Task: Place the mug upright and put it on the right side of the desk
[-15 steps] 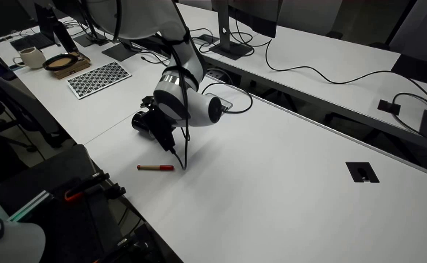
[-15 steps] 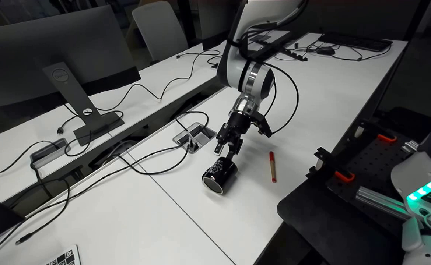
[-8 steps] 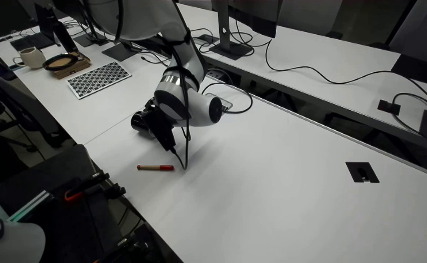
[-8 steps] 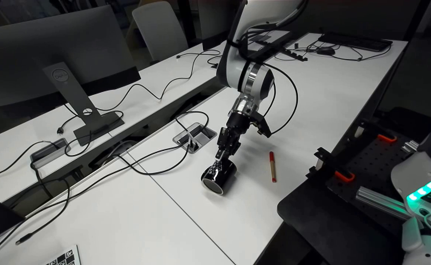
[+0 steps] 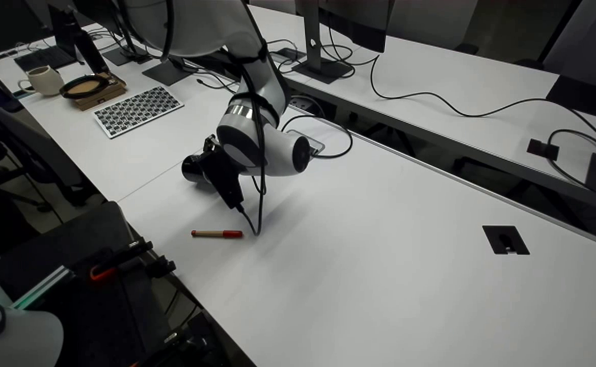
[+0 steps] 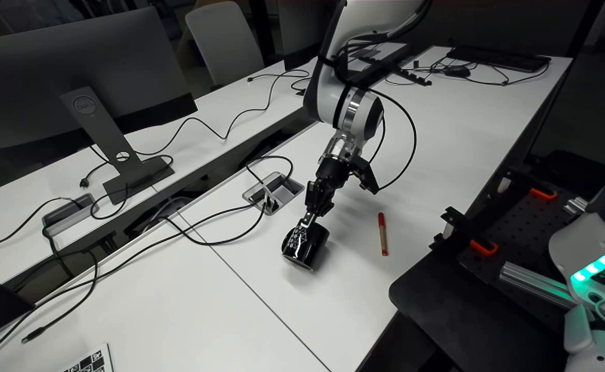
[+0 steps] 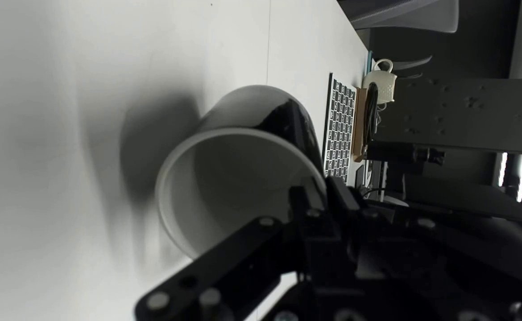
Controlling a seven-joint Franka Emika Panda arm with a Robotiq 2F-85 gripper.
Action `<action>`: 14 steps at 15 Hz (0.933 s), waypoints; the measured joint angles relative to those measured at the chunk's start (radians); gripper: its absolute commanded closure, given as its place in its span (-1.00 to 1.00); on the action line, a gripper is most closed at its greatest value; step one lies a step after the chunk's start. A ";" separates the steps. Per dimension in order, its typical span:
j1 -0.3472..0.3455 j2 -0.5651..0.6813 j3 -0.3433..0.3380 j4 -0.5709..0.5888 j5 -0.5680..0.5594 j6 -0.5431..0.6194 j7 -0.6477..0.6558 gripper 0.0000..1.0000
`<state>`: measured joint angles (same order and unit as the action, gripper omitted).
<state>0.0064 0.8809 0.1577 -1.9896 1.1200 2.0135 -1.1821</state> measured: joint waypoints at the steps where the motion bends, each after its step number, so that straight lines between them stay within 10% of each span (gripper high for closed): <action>1: 0.000 0.000 0.000 0.001 0.000 0.000 0.000 0.96; 14: -0.004 -0.077 -0.011 -0.002 -0.001 0.000 -0.097 0.96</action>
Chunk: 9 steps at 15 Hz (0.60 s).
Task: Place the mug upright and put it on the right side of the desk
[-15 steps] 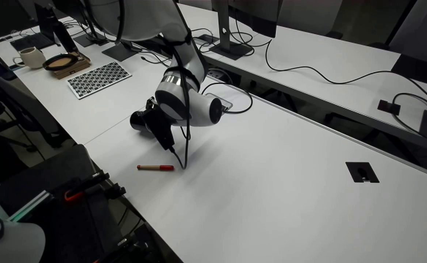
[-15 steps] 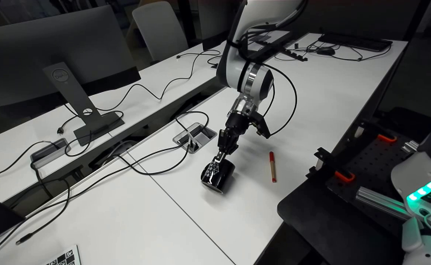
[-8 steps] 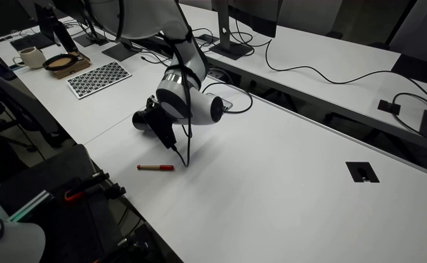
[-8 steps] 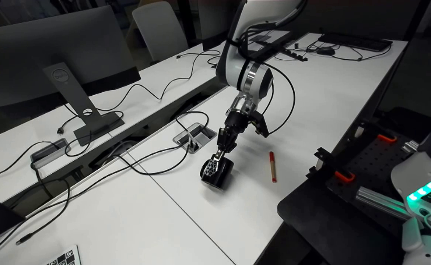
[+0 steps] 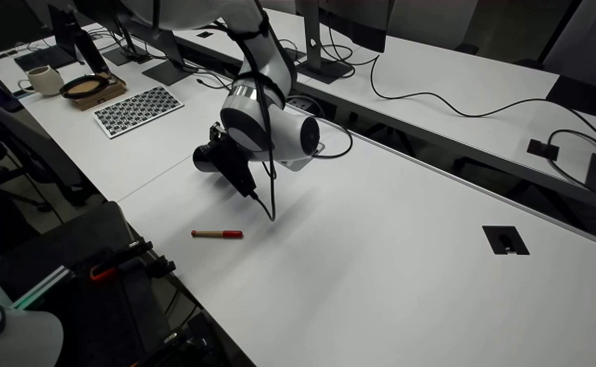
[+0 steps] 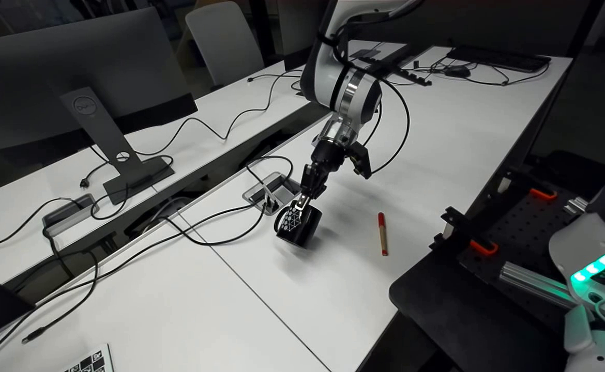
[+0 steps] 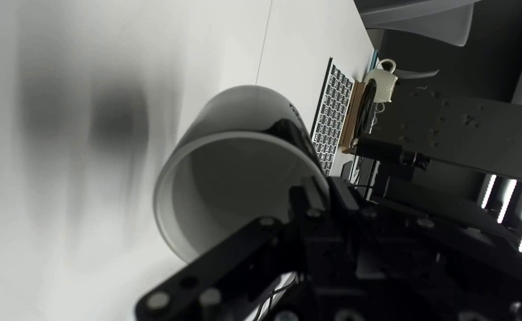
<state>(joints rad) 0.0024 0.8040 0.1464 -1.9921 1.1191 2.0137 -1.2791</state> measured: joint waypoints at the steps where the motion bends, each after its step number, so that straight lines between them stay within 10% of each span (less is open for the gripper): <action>1: 0.002 -0.009 -0.005 -0.003 -0.001 0.007 0.000 0.96; 9: 0.032 -0.089 -0.059 -0.070 -0.020 0.210 0.072 0.96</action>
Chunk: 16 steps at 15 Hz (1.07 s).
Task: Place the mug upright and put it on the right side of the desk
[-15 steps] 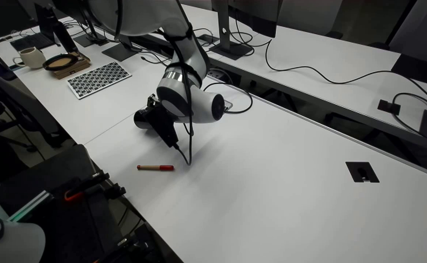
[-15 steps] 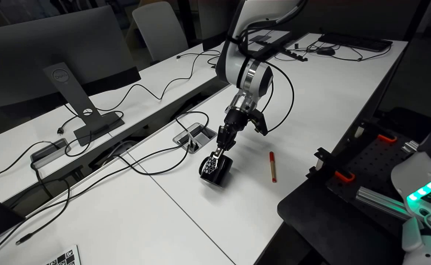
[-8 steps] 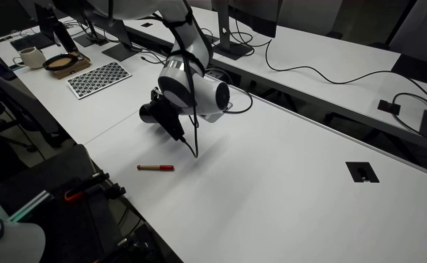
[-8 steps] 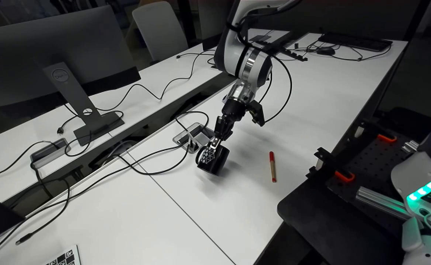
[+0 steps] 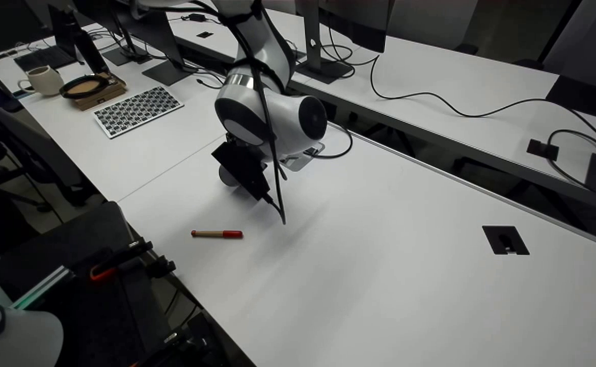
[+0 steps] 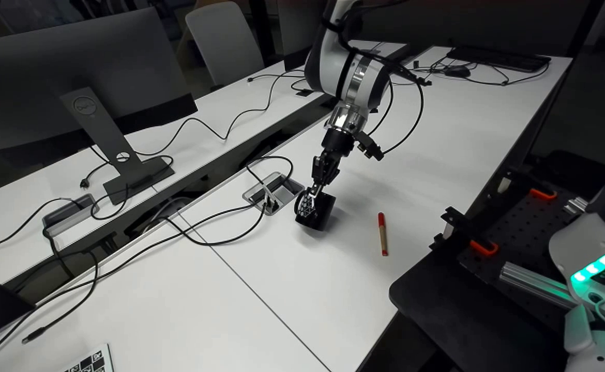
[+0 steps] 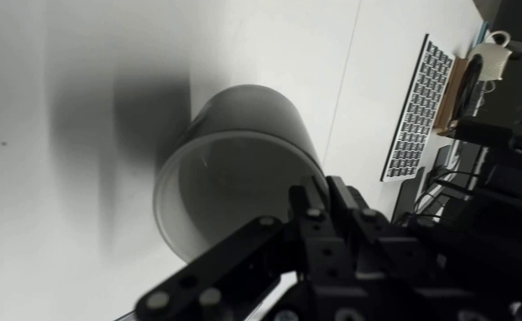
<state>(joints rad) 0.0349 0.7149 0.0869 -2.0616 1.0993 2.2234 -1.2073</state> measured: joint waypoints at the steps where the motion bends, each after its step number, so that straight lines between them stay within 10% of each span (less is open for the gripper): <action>1: 0.004 -0.013 -0.007 -0.012 -0.009 0.029 0.021 0.96; 16: 0.090 -0.195 -0.150 -0.215 -0.595 0.420 0.767 0.96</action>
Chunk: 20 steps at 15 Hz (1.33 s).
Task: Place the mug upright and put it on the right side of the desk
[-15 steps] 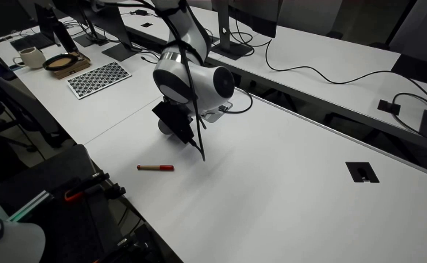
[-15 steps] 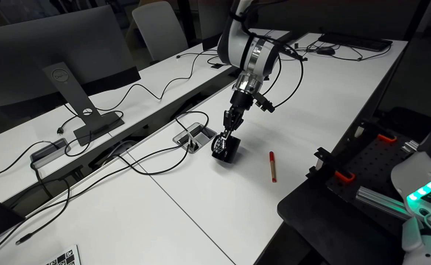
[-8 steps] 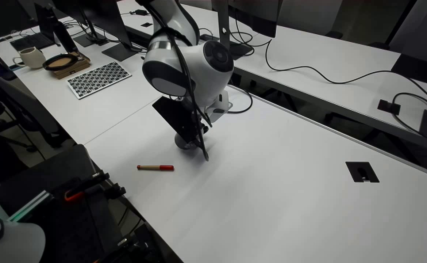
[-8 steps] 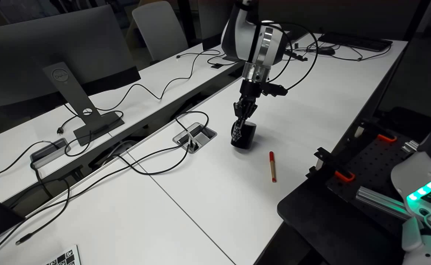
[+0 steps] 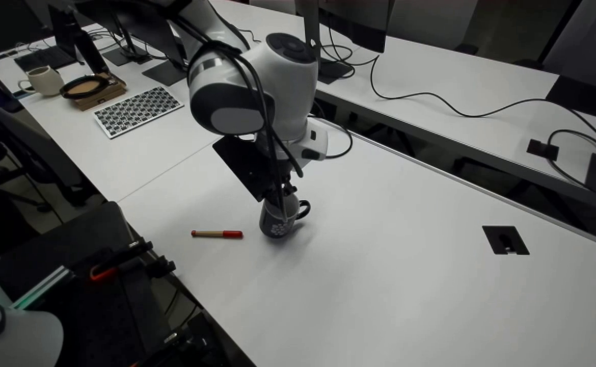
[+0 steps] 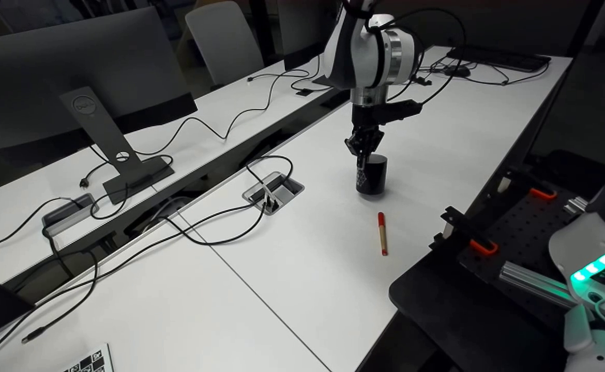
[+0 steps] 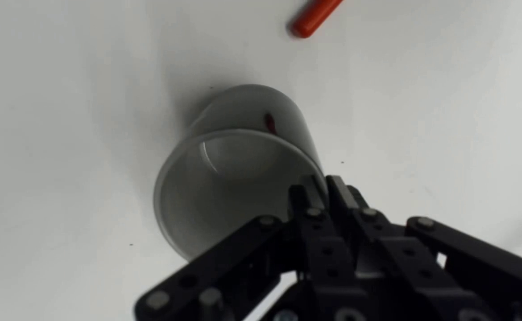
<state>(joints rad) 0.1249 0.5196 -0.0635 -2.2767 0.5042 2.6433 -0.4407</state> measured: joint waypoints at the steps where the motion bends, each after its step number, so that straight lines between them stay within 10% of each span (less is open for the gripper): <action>1: 0.001 -0.002 -0.008 -0.006 -0.065 0.022 0.073 0.96; 7: 0.005 -0.006 -0.051 -0.028 -0.348 0.111 0.417 0.96; 20: -0.057 0.070 0.076 -0.076 -0.351 0.352 0.540 0.96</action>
<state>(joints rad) 0.0682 0.5891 0.0124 -2.3525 0.1529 2.9955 0.0992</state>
